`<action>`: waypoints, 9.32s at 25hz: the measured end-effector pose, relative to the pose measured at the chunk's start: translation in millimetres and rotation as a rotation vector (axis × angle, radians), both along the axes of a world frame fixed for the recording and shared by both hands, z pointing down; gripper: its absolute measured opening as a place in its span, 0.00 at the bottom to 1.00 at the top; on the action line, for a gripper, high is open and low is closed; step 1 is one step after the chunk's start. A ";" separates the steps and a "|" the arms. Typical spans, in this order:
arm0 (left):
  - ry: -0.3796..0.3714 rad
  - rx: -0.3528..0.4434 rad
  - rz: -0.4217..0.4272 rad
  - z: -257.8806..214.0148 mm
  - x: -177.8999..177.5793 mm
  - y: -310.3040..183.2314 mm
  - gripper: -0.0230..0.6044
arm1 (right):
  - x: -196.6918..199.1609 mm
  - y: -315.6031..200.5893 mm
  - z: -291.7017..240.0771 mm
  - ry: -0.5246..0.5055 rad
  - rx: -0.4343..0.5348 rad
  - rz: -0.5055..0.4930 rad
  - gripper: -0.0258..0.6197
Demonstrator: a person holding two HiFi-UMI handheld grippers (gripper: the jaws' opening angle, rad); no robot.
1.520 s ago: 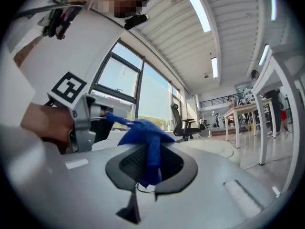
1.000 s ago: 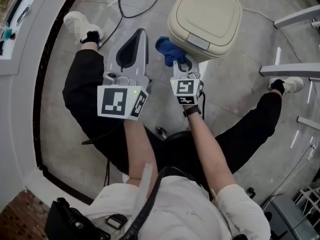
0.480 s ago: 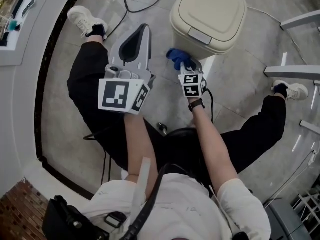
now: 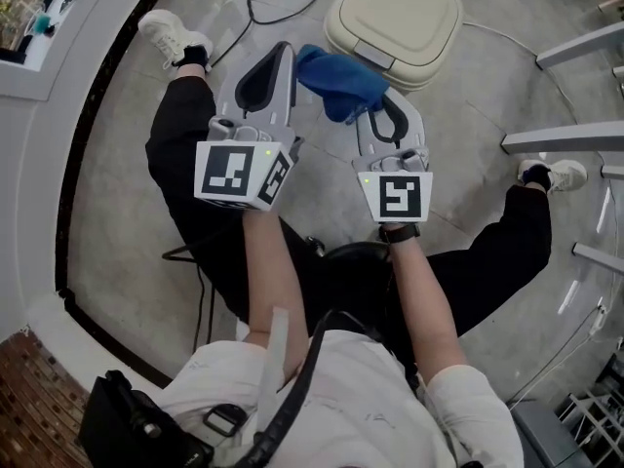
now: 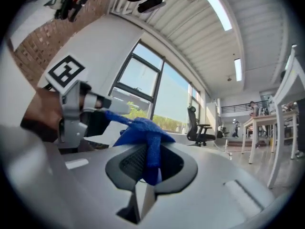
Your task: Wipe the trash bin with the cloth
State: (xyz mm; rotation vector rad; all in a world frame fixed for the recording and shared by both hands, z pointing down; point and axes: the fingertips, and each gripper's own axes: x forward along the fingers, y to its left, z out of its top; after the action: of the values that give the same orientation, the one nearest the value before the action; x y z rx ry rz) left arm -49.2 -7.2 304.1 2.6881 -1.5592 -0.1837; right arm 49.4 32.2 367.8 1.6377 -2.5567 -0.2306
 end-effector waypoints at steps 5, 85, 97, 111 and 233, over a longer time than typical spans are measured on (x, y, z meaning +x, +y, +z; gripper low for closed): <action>0.015 0.013 -0.008 -6.3 9.1 1.8 0.04 | 34.6 -20.7 56.7 0.016 -0.086 0.109 0.10; -0.065 0.069 -0.081 -43.8 183.8 30.4 0.04 | 147.2 -8.5 -3.9 -0.741 -0.331 -0.320 0.10; -0.117 -0.011 -0.055 -4.6 173.4 18.2 0.04 | 141.1 -31.3 305.1 -0.703 -0.939 0.107 0.10; -0.129 -0.022 -0.009 9.7 173.7 9.2 0.04 | 161.2 -41.7 347.3 -0.787 -0.988 0.220 0.10; -0.129 -0.009 0.380 -31.8 199.5 -89.2 0.04 | 296.0 -164.0 184.2 -1.018 -0.583 0.225 0.09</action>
State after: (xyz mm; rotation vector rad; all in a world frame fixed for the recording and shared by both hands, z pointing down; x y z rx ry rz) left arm 150.2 -96.3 272.3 2.9722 -1.0362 0.0077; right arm 345.4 -131.8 552.0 2.0222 -2.4745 1.5645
